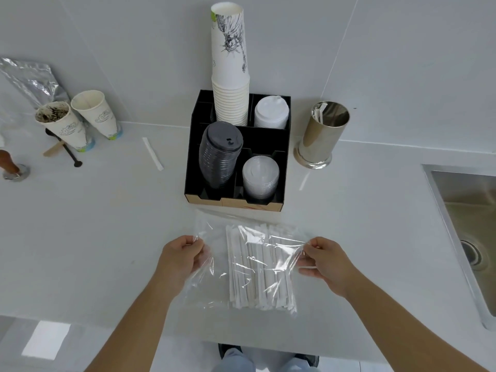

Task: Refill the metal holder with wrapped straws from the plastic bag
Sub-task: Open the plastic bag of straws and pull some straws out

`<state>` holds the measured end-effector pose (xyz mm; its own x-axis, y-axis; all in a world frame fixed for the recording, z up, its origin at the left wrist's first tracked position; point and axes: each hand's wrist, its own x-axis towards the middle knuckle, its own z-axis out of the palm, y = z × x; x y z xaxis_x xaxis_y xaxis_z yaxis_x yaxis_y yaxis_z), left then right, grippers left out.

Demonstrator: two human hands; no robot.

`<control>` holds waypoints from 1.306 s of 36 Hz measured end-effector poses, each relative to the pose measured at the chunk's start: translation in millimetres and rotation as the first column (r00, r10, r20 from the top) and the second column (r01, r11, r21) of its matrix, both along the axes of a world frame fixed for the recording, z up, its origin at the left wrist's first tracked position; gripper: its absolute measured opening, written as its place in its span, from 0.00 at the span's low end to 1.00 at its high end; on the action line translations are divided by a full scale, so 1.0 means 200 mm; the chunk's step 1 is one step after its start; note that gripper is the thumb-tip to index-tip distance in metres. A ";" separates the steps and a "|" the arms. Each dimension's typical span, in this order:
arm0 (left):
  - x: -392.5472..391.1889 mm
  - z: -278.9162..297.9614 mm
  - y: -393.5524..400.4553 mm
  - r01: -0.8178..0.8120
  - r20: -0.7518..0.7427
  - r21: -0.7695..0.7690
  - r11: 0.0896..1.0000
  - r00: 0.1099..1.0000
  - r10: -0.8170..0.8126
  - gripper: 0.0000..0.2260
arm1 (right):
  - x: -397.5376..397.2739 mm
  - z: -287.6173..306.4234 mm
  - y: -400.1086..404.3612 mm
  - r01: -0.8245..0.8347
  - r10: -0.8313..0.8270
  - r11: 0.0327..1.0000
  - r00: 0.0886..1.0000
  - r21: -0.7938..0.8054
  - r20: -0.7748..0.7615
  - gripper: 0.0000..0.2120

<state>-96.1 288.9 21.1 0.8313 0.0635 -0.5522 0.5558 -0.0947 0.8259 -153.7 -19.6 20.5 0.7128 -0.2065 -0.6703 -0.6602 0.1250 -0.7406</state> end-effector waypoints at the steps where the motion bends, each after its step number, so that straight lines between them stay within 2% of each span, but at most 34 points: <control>1: -0.01 0.00 -0.02 0.002 -0.003 -0.010 1.000 1.000 -0.002 0.09 | -0.01 0.01 -0.02 0.008 -0.008 1.000 1.000 0.004 0.008 0.06; 9: -0.05 0.00 -0.18 0.001 -0.045 -0.083 0.997 0.999 -0.005 0.10 | -0.08 0.05 -0.19 0.043 -0.043 0.999 0.998 0.024 0.035 0.07; 18: -0.05 -0.06 -0.39 0.129 -0.067 -0.097 0.987 0.988 -0.136 0.14 | -0.16 0.05 -0.42 0.108 -0.109 0.993 0.993 0.038 0.034 0.06; 22: -0.04 -0.07 -0.44 0.161 -0.044 0.048 0.986 0.986 -0.159 0.04 | -0.19 0.02 -0.47 0.141 -0.142 0.989 0.989 0.041 0.031 0.04; 24: -0.05 -0.07 -0.46 0.173 -0.040 0.236 0.956 0.985 -0.168 0.11 | -0.21 0.00 -0.48 0.144 -0.145 0.989 0.989 0.042 0.023 0.03; 26: -0.07 -0.04 -0.47 0.190 0.023 0.450 0.873 0.974 -0.224 0.21 | -0.22 -0.01 -0.48 0.131 -0.132 0.990 0.991 0.053 0.013 0.02; 29: -0.13 0.01 -0.52 0.222 0.198 0.622 0.751 0.883 -0.425 0.25 | -0.25 -0.03 -0.47 0.104 -0.104 0.993 0.995 0.058 -0.009 0.02; 32: -0.21 0.06 -0.64 0.332 0.296 0.649 0.685 0.719 -0.629 0.17 | -0.31 -0.06 -0.46 0.093 -0.091 0.994 0.995 0.058 -0.033 0.05; 35: -0.29 0.08 -0.79 0.484 0.302 0.653 0.583 0.540 -0.786 0.10 | -0.34 -0.09 -0.44 0.071 -0.069 0.997 0.995 0.021 -0.066 0.04; 38: -0.33 0.06 -0.93 0.565 0.266 0.665 0.488 0.432 -0.862 0.10 | -0.37 -0.11 -0.42 0.058 -0.060 0.998 0.994 -0.021 -0.087 0.02; 43: -0.32 -0.02 -1.08 0.605 0.150 0.727 0.324 0.321 -0.935 0.15 | -0.42 -0.15 -0.38 0.036 -0.052 0.982 0.996 -0.186 -0.078 0.01; 45: -0.31 -0.05 -1.11 0.609 0.116 0.736 0.297 0.319 -0.941 0.16 | -0.43 -0.15 -0.36 0.051 -0.064 0.989 0.994 -0.138 -0.090 0.04; 47: -0.30 -0.06 -1.12 0.598 0.124 0.735 0.319 0.343 -0.931 0.15 | -0.43 -0.14 -0.33 0.091 -0.093 0.996 0.989 -0.026 -0.112 0.06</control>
